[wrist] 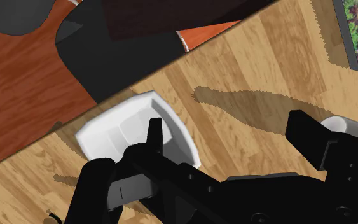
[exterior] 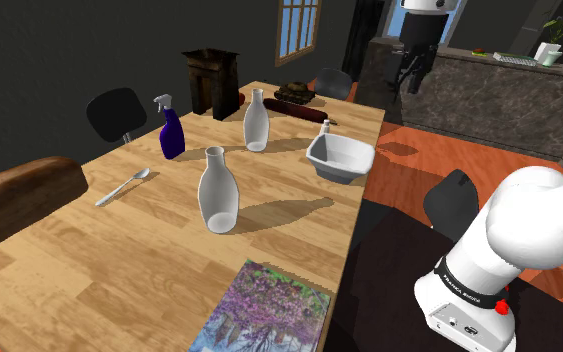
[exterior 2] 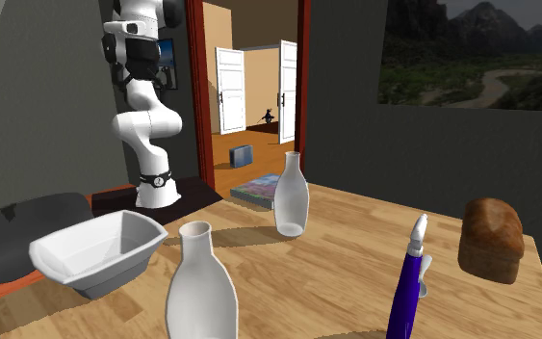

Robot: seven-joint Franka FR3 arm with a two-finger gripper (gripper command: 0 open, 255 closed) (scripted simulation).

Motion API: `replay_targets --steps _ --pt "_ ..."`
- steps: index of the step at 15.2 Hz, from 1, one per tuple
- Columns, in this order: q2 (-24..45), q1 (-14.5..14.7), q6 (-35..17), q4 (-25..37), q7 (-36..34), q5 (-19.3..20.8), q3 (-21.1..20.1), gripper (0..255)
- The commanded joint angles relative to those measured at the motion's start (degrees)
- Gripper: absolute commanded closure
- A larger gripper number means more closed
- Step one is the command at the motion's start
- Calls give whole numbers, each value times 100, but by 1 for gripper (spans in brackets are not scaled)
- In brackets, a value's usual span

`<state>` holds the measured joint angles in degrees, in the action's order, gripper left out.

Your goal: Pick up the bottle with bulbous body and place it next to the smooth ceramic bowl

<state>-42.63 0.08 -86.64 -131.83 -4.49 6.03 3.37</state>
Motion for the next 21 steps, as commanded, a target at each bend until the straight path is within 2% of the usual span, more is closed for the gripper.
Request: replay_targets --steps 1,11,21 --pt "0 0 0 0 0 0 0 0" --pt "1471 326 -835 480 -1109 -639 -782 0" --pt "3311 589 -1411 1660 -2130 -852 -1419 0"
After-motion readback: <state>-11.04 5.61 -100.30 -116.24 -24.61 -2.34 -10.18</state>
